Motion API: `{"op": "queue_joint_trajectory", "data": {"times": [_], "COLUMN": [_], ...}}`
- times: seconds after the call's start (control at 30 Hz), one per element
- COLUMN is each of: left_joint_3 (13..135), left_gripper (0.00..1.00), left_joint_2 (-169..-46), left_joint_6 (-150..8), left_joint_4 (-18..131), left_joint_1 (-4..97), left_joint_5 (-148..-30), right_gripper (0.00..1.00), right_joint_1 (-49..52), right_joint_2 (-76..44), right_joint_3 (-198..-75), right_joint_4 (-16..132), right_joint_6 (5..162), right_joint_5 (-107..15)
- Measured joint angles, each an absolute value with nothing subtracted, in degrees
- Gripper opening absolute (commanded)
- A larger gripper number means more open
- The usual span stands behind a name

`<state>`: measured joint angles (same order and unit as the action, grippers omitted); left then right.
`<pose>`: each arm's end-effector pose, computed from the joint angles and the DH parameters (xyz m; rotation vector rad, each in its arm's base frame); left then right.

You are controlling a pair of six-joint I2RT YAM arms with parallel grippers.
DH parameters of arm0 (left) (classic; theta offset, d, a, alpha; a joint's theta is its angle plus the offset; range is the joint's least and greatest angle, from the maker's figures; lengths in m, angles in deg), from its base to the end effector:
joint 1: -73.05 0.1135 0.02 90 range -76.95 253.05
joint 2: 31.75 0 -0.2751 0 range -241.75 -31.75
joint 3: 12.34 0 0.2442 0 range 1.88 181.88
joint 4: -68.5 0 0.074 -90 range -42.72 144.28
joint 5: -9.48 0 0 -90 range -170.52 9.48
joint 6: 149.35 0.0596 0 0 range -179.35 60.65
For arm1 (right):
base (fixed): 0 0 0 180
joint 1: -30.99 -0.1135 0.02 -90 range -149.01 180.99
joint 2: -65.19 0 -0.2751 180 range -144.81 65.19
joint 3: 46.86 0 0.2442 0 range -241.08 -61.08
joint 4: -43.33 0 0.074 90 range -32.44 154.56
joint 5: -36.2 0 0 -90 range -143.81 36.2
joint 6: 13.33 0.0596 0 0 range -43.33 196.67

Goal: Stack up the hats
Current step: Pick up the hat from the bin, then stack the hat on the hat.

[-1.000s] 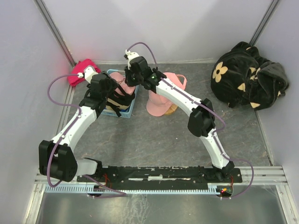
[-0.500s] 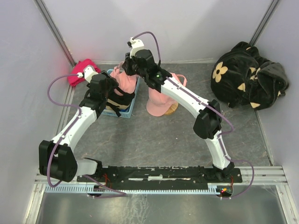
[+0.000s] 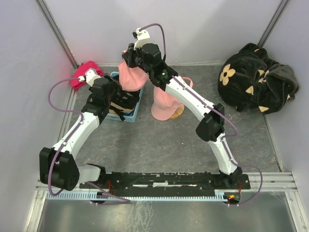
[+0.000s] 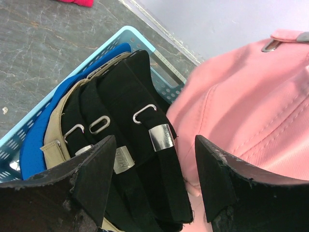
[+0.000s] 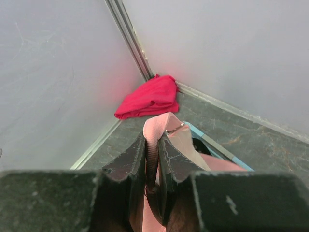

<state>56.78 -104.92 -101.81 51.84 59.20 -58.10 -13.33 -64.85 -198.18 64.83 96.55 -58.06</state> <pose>0.3013 -0.0509 0.3139 -0.7203 1.7735 -0.2870 0.4023 0.3867 0.4122 -0.2866 1.6094 0.8133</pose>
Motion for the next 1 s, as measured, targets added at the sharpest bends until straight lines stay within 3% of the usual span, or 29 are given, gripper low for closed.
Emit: {"op": "queue_joint_trajectory", "data": {"times": [0.7, 1.0], "left_joint_3": [55.79, 52.14], "left_gripper": [0.73, 0.73], "left_joint_2": [-99.95, -90.73], "left_joint_6": [-103.12, -105.28], "left_joint_4": [53.52, 53.44], "left_joint_1": [59.20, 59.20], "left_joint_5": [-55.76, -48.95], "right_gripper": [0.20, 0.20], "right_joint_1": [-12.85, -18.77], "right_joint_2": [-67.87, -58.86], "right_joint_3": [-211.05, -191.95], "right_joint_4": [60.24, 54.99], "right_joint_6": [97.64, 97.42], "right_joint_5": [-53.84, -56.44]}}
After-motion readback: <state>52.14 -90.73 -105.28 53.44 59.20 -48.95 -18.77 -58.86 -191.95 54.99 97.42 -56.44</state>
